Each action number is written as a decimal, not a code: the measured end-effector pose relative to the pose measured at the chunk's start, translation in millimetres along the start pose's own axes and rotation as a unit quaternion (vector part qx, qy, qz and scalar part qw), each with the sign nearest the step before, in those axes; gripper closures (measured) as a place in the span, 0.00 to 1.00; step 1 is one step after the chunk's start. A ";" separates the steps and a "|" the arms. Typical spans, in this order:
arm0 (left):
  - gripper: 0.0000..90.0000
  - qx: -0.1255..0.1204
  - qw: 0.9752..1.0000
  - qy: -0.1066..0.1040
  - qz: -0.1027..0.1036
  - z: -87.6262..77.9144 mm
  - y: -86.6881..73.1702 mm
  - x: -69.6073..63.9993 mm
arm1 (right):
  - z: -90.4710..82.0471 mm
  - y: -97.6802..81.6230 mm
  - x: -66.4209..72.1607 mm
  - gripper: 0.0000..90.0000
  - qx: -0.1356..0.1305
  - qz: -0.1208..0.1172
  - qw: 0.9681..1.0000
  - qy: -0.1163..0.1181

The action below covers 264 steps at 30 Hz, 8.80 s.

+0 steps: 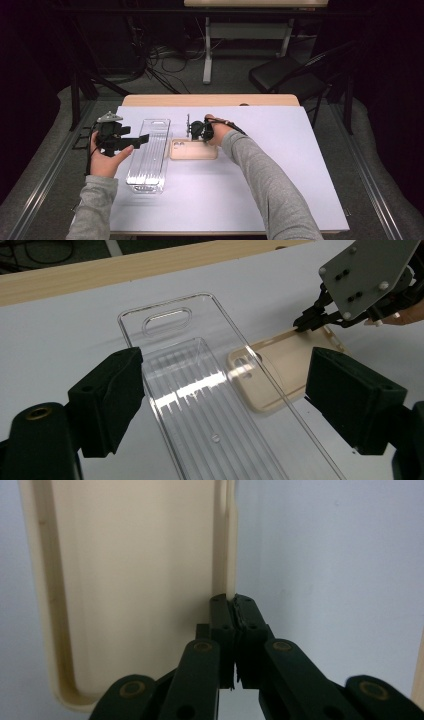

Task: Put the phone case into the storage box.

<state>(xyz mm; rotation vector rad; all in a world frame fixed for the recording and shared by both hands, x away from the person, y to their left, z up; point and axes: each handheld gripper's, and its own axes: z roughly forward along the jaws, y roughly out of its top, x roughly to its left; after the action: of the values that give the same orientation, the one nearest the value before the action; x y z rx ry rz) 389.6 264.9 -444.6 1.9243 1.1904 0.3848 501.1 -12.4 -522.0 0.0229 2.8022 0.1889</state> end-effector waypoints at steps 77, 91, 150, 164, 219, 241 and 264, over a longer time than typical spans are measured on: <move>0.18 0.006 1.000 0.002 0.004 5.9 0.1 -5.9 | -50.4 -68.0 5.5 0.98 -0.138 0.180 0.974 -0.021; 0.18 0.005 1.000 0.002 0.007 8.9 -0.4 -8.7 | -54.2 -78.3 19.3 0.98 -0.170 0.256 0.951 -0.037; 0.26 -0.006 0.998 -0.061 0.034 21.5 2.2 -60.7 | -75.4 -121.0 105.3 0.98 -0.331 0.470 0.814 -0.078; 0.32 -0.013 0.991 -0.132 0.011 32.9 -2.5 -91.3 | -74.4 -118.5 112.6 0.98 -0.341 0.477 0.804 -0.099; 0.53 -0.010 0.979 -0.193 -0.061 49.2 -16.6 -118.2 | -68.0 -100.9 127.0 0.98 -0.350 0.458 0.812 -0.092; 0.60 -0.036 0.979 -0.175 -0.103 48.2 -22.0 -115.8 | -67.9 -94.2 132.4 0.98 -0.355 0.448 0.816 -0.084; 0.67 -0.079 0.974 -0.162 -0.134 38.5 -20.7 -105.0 | -65.6 -86.8 138.3 0.98 -0.351 0.435 0.825 -0.082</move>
<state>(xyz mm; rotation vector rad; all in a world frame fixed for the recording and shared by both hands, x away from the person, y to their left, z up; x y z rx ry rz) 348.0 161.7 -468.0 1.5895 1.1441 0.0171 349.5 -101.7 -517.1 1.0734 2.1672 1.3232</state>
